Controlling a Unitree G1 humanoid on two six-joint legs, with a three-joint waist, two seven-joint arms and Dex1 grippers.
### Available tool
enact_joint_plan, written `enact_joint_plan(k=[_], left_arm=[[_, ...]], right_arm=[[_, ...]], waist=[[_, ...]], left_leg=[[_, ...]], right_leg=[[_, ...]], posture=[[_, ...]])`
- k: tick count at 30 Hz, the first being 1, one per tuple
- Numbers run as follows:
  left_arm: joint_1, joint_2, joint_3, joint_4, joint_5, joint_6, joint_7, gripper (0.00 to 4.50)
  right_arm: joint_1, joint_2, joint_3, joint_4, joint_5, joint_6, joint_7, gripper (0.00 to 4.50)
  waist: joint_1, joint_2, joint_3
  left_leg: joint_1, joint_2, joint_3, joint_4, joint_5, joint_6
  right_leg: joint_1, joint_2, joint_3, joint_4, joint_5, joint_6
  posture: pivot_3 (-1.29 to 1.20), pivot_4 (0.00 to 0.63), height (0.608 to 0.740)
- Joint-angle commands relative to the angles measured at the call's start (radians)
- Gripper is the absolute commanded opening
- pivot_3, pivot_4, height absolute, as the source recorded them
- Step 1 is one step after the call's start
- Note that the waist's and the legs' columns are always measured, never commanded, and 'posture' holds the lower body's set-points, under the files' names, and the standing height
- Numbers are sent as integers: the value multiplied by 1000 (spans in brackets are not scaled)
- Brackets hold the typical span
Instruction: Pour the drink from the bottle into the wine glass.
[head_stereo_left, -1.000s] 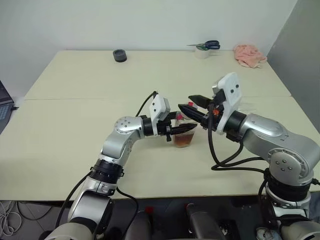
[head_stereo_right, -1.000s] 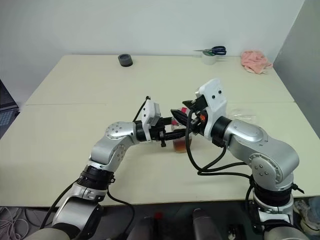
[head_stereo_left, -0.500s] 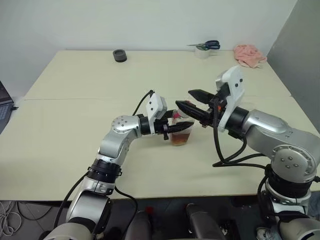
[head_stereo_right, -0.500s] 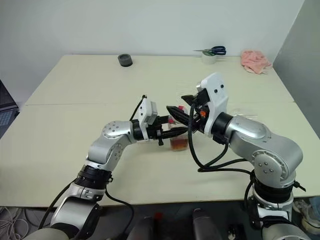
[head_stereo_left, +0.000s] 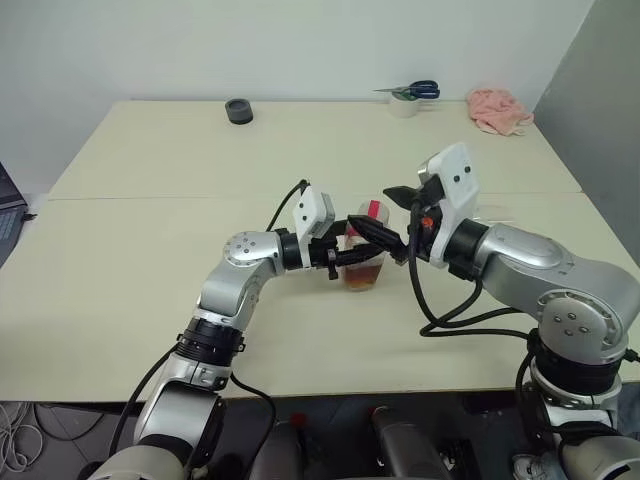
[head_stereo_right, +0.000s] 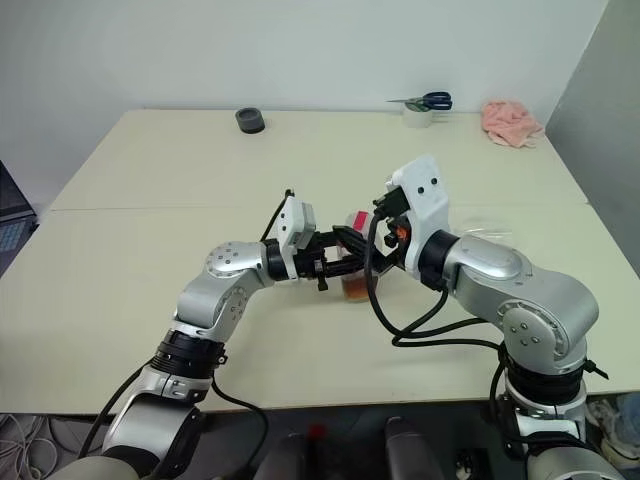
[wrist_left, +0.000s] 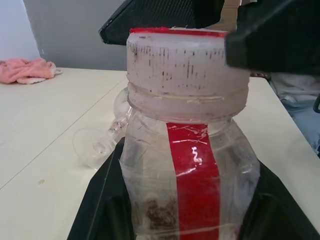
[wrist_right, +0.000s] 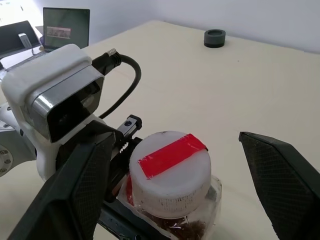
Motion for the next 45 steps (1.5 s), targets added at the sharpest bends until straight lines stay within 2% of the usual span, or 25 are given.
enact_joint_plan(k=[1,5,9,11,14,16,17,18,20,23,28,35,36,43,45], left_arm=[[-30,3,32,-24,-7,-30,5,1814],[-35,8,39,-13,-2,-37,8,1814],[-43,12,43,-3,-2,-42,9,1814],[-46,11,42,1,-1,-43,9,1814],[-55,4,40,10,-4,-40,7,1813],[-56,-4,39,10,-10,-34,3,1806],[-55,-8,38,8,-14,-30,3,1806],[-55,-11,37,7,-15,-27,2,1804],[-57,-11,31,-3,-16,-21,-3,1802],[-60,-2,32,-9,-14,-17,-7,1799],[-47,10,41,-23,-9,-13,-5,1798],[-42,12,46,-23,-9,-13,4,1797],[-43,11,47,-21,-8,-14,4,1797],[-46,-1,46,-8,-2,-20,0,1797],[-50,-4,46,-3,-1,-21,-3,1797]], right_arm=[[-12,8,-9,-15,-3,-15,-4,3252],[-18,-5,-1,-10,-13,-12,2,1868],[-18,-13,1,2,-18,-28,16,1822],[-13,-39,20,21,-21,-95,95,1822],[20,-120,42,89,54,-216,414,1822],[38,-215,74,147,78,-338,745,1822],[10,-232,86,246,47,-404,838,1822],[-12,-239,95,322,18,-453,892,1822],[-92,-280,184,531,-140,-606,1018,1822],[-140,-303,226,654,-215,-702,1134,1822],[-149,-303,217,673,-219,-702,1154,1822],[-154,-293,172,598,-198,-626,1072,4277],[-154,-291,163,581,-200,-622,1053,4500],[-109,-216,101,385,-167,-483,796,4500],[-106,-170,90,356,-185,-441,683,4500]], waist=[[0,0,0],[0,0,0],[0,0,0],[0,0,0],[0,0,0],[3,0,0],[4,0,0],[2,0,0],[-6,0,0],[-12,1,1],[-2,1,1],[-1,1,2],[-1,1,2],[-1,1,2],[-1,1,2]], left_leg=[[0,0,0,0,0,0],[0,0,0,0,0,0],[0,0,0,0,0,0],[0,0,0,0,0,0],[0,0,0,0,0,0],[-1,0,0,0,0,0],[-1,-1,0,0,0,0],[-1,-1,0,0,0,0],[1,-1,1,1,0,0],[2,0,2,-1,0,1],[0,0,1,0,0,1],[0,-1,1,1,0,1],[0,-1,0,1,0,1],[0,-1,0,1,0,1],[0,-1,0,1,0,0]], right_leg=[[0,0,0,0,0,0],[0,0,0,0,0,0],[0,0,0,0,0,0],[0,0,0,0,0,0],[0,0,0,-1,0,0],[1,0,0,-2,0,0],[1,0,0,-3,0,0],[1,0,0,-3,0,0],[2,0,0,-4,1,1],[0,1,2,0,1,1],[0,0,1,-1,1,1],[0,-2,0,0,0,1],[0,-1,0,0,0,1],[0,-1,0,0,0,1],[0,-1,0,0,0,1]], posture=[[0,150,740],[0,150,740],[0,150,740],[0,150,740],[0,150,740],[0,150,740],[0,150,740],[0,150,740],[0,150,740],[0,150,740],[0,150,740],[0,150,740],[0,150,740],[0,150,740],[0,150,740]])
